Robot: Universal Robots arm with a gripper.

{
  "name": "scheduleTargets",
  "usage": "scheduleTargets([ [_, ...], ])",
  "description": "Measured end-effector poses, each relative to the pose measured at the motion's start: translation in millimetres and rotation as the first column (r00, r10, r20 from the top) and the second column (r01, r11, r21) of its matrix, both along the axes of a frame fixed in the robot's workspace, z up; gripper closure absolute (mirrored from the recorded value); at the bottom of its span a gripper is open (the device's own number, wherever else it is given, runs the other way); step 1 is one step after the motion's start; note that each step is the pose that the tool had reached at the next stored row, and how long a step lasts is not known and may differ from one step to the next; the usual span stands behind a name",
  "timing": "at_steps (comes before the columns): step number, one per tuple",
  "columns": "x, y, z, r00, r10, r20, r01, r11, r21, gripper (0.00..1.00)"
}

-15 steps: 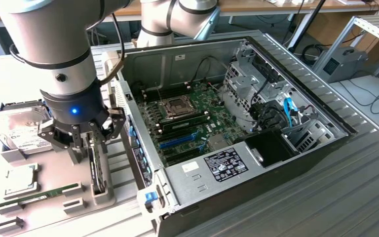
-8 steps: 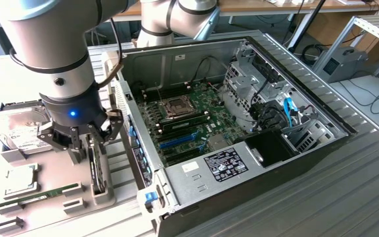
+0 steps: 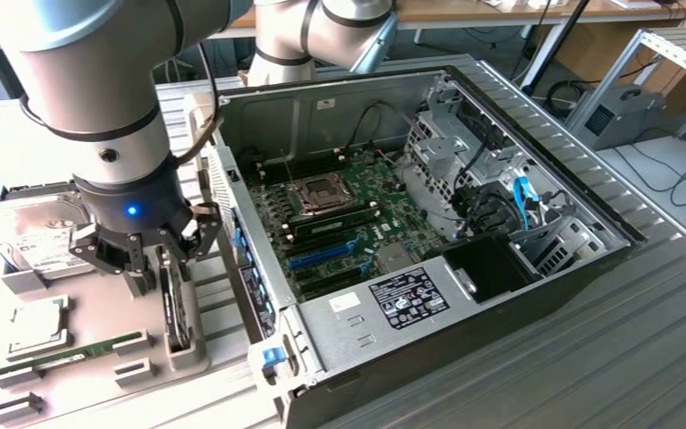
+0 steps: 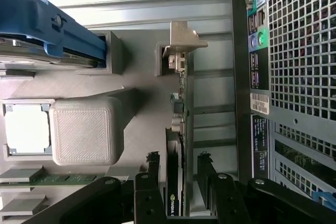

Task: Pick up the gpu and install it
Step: 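Pick up the gpu and move the gpu toward the slot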

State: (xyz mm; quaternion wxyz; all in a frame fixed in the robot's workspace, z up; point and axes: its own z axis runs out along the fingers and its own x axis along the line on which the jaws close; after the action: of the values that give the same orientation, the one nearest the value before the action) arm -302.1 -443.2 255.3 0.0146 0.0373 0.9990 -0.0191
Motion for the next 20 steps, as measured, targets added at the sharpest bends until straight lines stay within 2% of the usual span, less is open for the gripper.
scheduleTargets([
  [10,-0.8,0.1,-9.2,1.0000,0.000,-0.0002,0.000,1.0000,-0.0002,0.58],
  [16,-0.8,0.1,-9.2,1.0000,0.000,-0.0001,0.000,1.0000,-0.0001,0.58],
  [17,-0.8,0.1,-9.3,1.0000,0.000,-0.0001,0.000,1.0000,-0.0001,0.59],
  [18,-0.8,0.1,-9.2,1.0000,0.000,-0.0001,0.000,1.0000,-0.0001,0.66],
  [19,-0.8,0.1,-9.2,1.0000,0.000,-0.0002,0.000,1.0000,-0.0002,0.66],
  [20,-0.8,0.1,-9.2,1.0000,0.000,-0.0002,0.000,1.0000,-0.0001,0.73],
])
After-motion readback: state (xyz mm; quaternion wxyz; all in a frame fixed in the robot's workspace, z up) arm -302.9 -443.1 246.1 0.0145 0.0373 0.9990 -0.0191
